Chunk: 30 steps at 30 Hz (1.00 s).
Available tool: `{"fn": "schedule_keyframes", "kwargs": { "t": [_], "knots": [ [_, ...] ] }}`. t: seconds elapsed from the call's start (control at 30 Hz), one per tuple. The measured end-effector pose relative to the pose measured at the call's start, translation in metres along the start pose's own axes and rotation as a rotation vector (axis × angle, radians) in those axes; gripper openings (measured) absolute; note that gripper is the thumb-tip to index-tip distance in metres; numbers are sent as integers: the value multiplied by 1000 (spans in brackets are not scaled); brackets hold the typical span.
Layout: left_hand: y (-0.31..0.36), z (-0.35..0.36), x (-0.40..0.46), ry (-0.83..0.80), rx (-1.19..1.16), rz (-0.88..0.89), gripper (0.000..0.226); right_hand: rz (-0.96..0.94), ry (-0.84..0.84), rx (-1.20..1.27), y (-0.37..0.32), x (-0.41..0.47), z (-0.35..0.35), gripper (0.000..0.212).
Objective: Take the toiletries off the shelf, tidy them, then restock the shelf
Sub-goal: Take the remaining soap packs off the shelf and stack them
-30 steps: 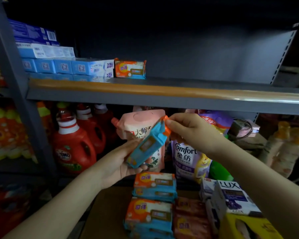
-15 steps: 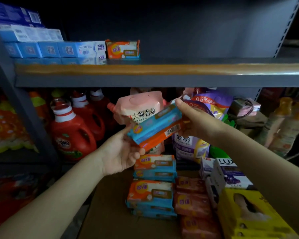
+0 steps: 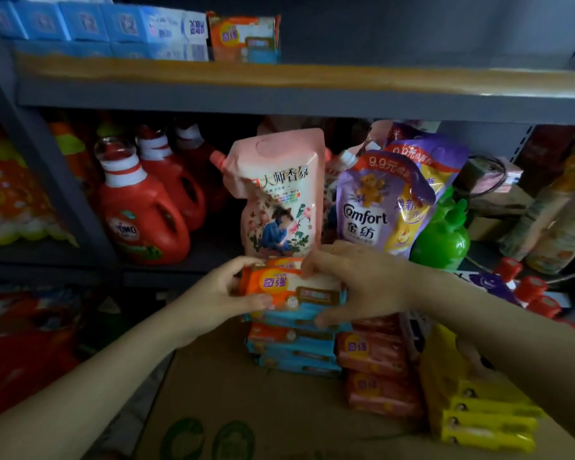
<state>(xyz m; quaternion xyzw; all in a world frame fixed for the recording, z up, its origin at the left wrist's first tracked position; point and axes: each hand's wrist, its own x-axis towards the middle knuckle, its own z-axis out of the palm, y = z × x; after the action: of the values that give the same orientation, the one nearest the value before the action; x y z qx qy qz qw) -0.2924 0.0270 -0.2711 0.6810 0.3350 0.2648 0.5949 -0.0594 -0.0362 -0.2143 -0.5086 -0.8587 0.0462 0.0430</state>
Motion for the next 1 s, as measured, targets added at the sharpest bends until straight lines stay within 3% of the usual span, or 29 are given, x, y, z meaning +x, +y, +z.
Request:
{"fn": "schedule_keyframes", "kwargs": {
  "t": [0.17,0.27,0.37,0.5,0.6,0.67,0.77,0.9,1.0],
  "knots": [
    [-18,-7,-5,-61,177,-82,67,41,-52,105,13,1,-6,47],
    [-20,-6,-6,-87,423,-126,93,35,-24,112,18,1,0,35],
    [-21,1,-5,-65,687,-69,92,25,5,135,16,4,1,29],
    [-10,2,-5,103,1188,158,86,16,64,150,7,16,-9,27],
    [18,-14,-3,230,1204,323,84,4,160,139,0,26,-24,18],
    [43,-31,2,333,1186,508,69,6,281,154,-4,34,-37,15],
    [85,-61,16,469,1225,770,46,65,479,213,-11,49,-58,32],
    [139,-106,42,621,1438,916,35,55,687,115,-16,72,-92,27],
    [169,-136,62,726,1562,941,39,54,825,24,-19,94,-123,26]
  ]
}}
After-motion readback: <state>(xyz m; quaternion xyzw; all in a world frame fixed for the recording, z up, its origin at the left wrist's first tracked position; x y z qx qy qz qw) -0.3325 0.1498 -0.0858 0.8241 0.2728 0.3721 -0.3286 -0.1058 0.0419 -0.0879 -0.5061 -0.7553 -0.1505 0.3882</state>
